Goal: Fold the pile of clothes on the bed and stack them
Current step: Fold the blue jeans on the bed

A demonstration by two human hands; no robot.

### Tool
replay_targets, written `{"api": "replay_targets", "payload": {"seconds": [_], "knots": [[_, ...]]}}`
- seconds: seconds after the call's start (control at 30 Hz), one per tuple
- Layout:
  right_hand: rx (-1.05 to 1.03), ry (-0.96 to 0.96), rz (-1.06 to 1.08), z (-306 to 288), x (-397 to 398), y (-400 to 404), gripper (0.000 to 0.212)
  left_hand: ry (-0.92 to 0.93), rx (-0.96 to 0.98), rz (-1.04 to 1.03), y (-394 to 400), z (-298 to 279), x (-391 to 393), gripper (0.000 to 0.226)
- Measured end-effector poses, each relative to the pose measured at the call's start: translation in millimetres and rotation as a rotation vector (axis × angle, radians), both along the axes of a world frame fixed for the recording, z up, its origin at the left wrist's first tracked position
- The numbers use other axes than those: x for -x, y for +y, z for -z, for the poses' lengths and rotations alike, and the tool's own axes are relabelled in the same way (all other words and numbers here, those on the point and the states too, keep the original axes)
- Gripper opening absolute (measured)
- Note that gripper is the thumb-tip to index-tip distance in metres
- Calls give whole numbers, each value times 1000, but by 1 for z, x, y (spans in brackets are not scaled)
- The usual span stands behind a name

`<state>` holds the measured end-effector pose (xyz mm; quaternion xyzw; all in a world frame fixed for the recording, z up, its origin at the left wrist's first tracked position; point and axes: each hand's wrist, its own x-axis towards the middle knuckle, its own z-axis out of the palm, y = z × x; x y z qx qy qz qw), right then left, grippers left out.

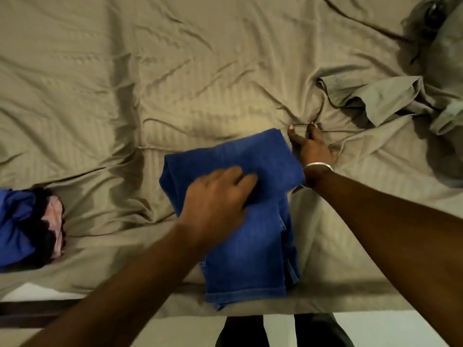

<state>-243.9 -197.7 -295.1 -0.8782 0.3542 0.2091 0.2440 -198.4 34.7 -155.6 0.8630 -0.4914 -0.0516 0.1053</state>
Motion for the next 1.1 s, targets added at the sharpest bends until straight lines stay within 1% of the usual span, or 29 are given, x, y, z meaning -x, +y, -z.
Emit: {"api": "replay_targets", "payload": {"seconds": [0.03, 0.1, 0.13, 0.17, 0.2, 0.23, 0.27, 0.3, 0.33, 0.37, 0.43, 0.47, 0.5, 0.53, 0.57, 0.6, 0.63, 0.67, 0.7, 0.73, 0.8, 0.87, 0.93, 0.97, 1.03, 1.1], "knots": [[-10, -29, 10, -1, 1, -3, 64, 32, 22, 2, 12, 1, 21, 36], [-30, -73, -9, -2, 3, -8, 71, 73, 69, 9, 34, 4, 59, 37], [-93, -110, -2, -6, 4, -10, 75, 84, 83, 8, 44, 4, 78, 36], [-191, -164, 54, -10, 6, -11, 73, 93, 79, 10, 52, 4, 96, 35], [-285, -226, 133, -18, 10, -10, 64, 105, 65, 7, 60, 6, 113, 35], [-308, -291, 198, -30, 17, -5, 53, 129, 33, -8, 68, 10, 128, 36], [-273, -368, 238, -42, 27, 7, 47, 171, -12, -32, 78, 17, 142, 39], [-212, -437, 256, -54, 40, 24, 48, 225, -58, -63, 86, 26, 150, 45], [-168, -467, 253, -64, 57, 47, 50, 288, -94, -96, 96, 35, 159, 49], [-136, -445, 236, -69, 75, 71, 53, 350, -114, -109, 102, 46, 162, 48], [-84, -267, 149, -69, 113, 122, 70, 491, -82, -183, 108, 53, 166, 34], [-54, -177, 136, -66, 127, 140, 80, 543, -10, -281, 105, 52, 165, 30], [-42, -127, 154, -59, 137, 151, 89, 588, 65, -434, 101, 49, 161, 28], [-62, -111, 213, -54, 142, 154, 93, 594, 142, -615, 93, 46, 154, 27], [-117, -132, 303, -50, 143, 153, 92, 553, 198, -817, 87, 46, 145, 28], [-176, -166, 390, -45, 143, 152, 87, 518, 225, -1026, 84, 50, 134, 36], [-215, -192, 458, -44, 141, 147, 81, 551, 229, -1223, 79, 53, 119, 49], [-237, -200, 503, -43, 139, 146, 76, 654, 251, -1390, 79, 57, 105, 61], [-258, -198, 532, -42, 138, 142, 72, 799, 315, -1511, 78, 61, 92, 64], [-285, -193, 547, -43, 136, 139, 69, 938, 384, -1582, 78, 65, 84, 59], [-348, -204, 554, -46, 132, 139, 61, 1139, 420, -1609, 83, 69, 71, 49], [-414, -228, 581, -51, 130, 138, 53, 1354, 448, -1553, 86, 68, 66, 46], [-483, -284, 601, -57, 129, 140, 45, 1512, 524, -1479, 87, 66, 64, 32], [-510, -320, 595, -61, 129, 142, 42, 1546, 554, -1445, 88, 63, 64, 26], [-571, -410, 590, -71, 128, 146, 36, 1557, 611, -1399, 91, 58, 64, 29], [-614, -484, 577, -83, 123, 154, 33, 1472, 650, -1401, 99, 51, 61, 35]]}}
